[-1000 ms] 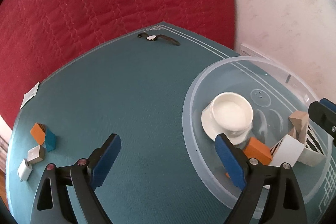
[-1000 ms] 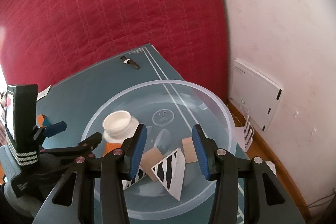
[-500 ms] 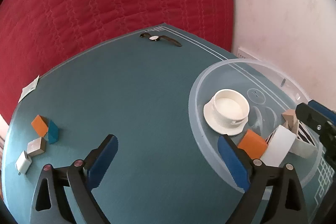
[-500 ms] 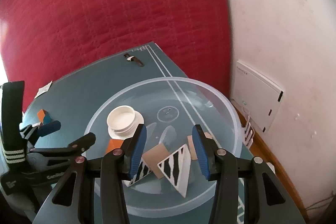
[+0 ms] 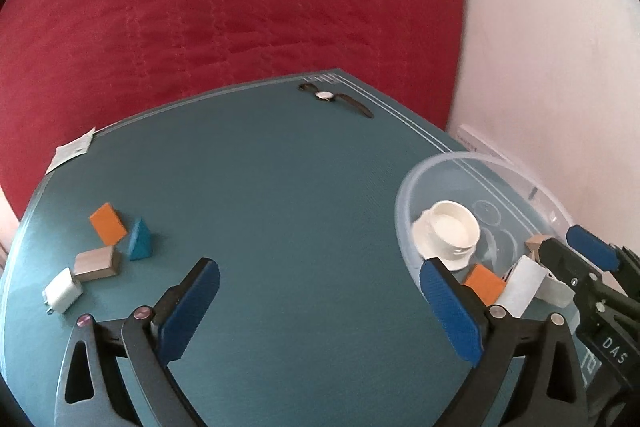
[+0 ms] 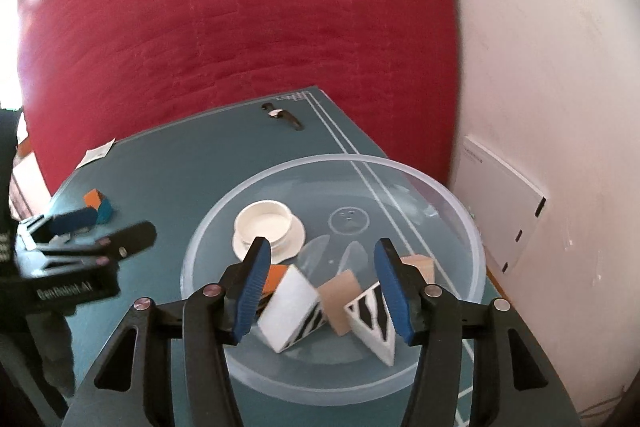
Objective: Organize rigid objects
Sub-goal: 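Withdraw both tools from the bowl toward the remaining pieces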
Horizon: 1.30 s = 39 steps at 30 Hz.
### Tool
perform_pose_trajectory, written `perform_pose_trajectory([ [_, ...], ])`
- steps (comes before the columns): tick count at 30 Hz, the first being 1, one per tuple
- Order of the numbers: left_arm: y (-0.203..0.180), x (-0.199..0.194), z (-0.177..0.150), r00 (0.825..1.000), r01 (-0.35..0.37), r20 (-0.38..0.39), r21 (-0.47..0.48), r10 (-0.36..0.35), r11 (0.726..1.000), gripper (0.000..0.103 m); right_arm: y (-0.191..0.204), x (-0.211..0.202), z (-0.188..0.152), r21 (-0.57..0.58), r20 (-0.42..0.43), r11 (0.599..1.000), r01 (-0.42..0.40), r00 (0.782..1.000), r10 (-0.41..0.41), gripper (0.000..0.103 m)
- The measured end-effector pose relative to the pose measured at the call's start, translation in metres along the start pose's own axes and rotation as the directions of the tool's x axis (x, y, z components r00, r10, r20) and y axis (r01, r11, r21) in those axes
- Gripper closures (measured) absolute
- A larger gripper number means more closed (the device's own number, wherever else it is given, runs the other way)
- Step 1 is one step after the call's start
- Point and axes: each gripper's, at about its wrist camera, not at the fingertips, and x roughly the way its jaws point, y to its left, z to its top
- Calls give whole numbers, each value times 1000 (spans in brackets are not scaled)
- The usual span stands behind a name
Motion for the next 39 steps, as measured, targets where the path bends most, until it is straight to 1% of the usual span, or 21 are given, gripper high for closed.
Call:
perform_pose_trajectory([
  [3,16,-4,-3,999,-30,10,-15,30,999,1,10,-3,-1,-27,6,1000,-6,1000,7,47],
  [6,33,-6,-8,997,-79,14,-27,79,997,1,21,-6,-4,-56,11,998,-16,1000,17,46],
  [8,46,-6,-12,993,-114,12,-39,114,993,1,32,-8,-6,-84,13,996,-25,1000,26,45],
  [9,51,-7,-14,992,-126,11,-45,126,991,1,37,-9,-8,-98,14,995,-30,999,31,43],
  [10,56,-6,-15,991,-136,8,-51,137,989,1,43,-11,-10,-116,16,993,-36,999,38,40],
  [15,90,-9,-27,981,-192,-18,-94,191,977,1,65,-14,-17,-166,3,983,-82,997,83,38],
  [21,128,-18,-39,963,-269,-47,-143,265,952,1,88,-15,-25,-196,-23,972,-131,991,130,36],
  [27,169,-24,-45,939,-343,-83,-226,333,912,1,106,-11,-27,-213,-66,958,-193,981,183,35],
  [29,181,-23,-48,931,-364,-102,-250,349,897,1,113,-7,-26,-220,-78,953,-208,978,196,34],
  [34,199,-14,-51,919,-393,-136,-265,370,881,1,134,10,-22,-232,-119,941,-247,967,225,33],
  [38,214,-4,-53,915,-401,-177,-290,363,869,1,153,31,-19,-239,-163,928,-285,954,251,33],
  [39,217,-3,-53,916,-397,-185,-298,356,868,1,157,36,-18,-240,-171,925,-294,951,258,33],
])
